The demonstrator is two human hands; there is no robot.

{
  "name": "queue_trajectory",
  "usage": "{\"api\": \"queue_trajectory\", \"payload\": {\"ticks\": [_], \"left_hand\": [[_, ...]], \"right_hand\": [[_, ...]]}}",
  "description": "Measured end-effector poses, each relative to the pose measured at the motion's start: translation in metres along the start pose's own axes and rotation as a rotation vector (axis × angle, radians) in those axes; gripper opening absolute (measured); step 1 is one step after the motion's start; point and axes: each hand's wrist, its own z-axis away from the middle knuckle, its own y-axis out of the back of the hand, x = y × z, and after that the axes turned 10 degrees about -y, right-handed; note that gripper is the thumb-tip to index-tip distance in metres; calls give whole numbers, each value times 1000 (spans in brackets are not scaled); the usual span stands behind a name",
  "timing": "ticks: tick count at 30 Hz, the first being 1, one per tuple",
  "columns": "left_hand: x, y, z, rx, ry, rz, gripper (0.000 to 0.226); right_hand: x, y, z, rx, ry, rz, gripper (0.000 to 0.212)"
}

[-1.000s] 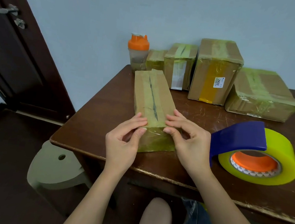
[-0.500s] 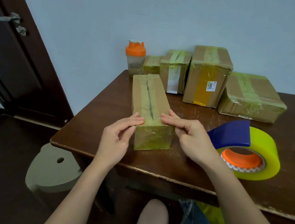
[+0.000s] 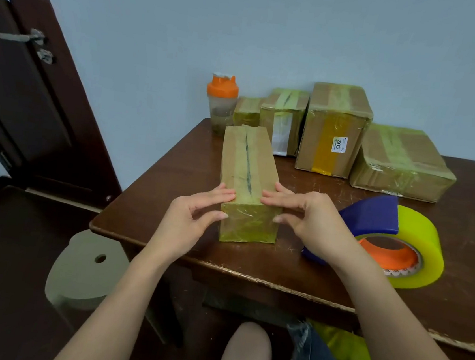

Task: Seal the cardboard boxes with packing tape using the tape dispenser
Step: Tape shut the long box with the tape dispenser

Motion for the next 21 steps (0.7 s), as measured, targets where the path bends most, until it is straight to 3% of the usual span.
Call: {"api": "queue_trajectory", "payload": {"ticks": [8,12,17,21], "left_hand": [[-1,-24,4,272,-24,-25,34],[-1,-25,6,276,0,38,32],[5,-36,4,396,-22,-35,33],[1,-37,9,365,-49,-5,33]], "right_hand": [[1,-23,4,269,30,-50,32],[7,-24,6,268,50,-58,38],[9,-41,5,425,56,-25,37],[13,-37,7,372,87,-32,42]]}}
